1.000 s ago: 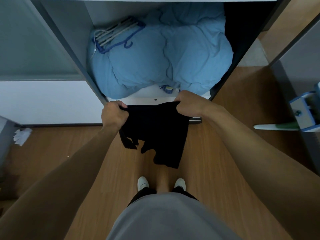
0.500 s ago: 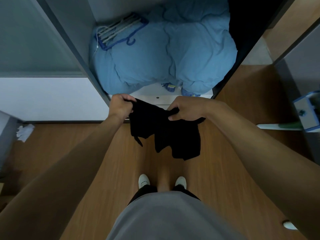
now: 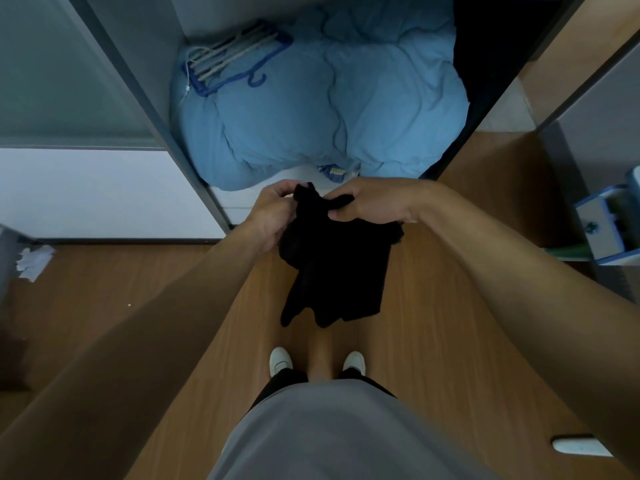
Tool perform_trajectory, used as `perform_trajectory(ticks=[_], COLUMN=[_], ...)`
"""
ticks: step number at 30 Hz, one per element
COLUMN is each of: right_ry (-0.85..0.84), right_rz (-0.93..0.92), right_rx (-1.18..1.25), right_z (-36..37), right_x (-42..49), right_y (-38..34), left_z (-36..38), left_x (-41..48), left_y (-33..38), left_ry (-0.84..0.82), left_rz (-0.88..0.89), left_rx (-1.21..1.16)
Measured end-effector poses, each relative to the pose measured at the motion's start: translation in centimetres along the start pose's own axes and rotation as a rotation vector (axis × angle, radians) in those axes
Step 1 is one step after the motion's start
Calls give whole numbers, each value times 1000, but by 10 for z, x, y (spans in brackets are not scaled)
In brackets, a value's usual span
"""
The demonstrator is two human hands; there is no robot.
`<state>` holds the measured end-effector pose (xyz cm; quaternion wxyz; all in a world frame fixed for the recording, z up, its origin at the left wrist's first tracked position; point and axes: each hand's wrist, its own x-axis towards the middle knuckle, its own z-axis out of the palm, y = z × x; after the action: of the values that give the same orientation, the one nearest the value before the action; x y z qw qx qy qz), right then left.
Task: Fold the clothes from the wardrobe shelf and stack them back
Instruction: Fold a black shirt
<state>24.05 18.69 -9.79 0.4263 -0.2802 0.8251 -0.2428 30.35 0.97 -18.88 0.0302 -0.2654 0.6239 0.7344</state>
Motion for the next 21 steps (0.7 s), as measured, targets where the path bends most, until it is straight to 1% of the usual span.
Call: perform_trajectory(ticks=[2,6,8,10,12,14,15,17,21], right_ry=[41,97,120,116,93,86,90,98,103], right_rz=[-6,12,15,4,4,11,13,19,2], right_rx=[12,-5,-11,2,26,47,54,81,134], right_z=[-2,-2,0,2,2,2,3,3,2], right_x=[1,6,8,11,12,12,12,12,13], right_y=[-2,-3,-3,-3,-3,-5,-6,-6,-2], left_z=[7,9,5,1,-1,-2,-3,-3,-1], left_x=[-3,-9,-10,-12,-12,-12,-12,-13,-17], left_y=[-7,-17,-20,-21,-21,-21,-22,-22,-23], left_ry=[-45,-33,-55,-58,-24,4,-2,-82,-358], left_rz=[-31,-96,-126,-173,-214,-226,-231,-214,-110], left_rx=[-44,-3,11,45,120,204,210,141,-139])
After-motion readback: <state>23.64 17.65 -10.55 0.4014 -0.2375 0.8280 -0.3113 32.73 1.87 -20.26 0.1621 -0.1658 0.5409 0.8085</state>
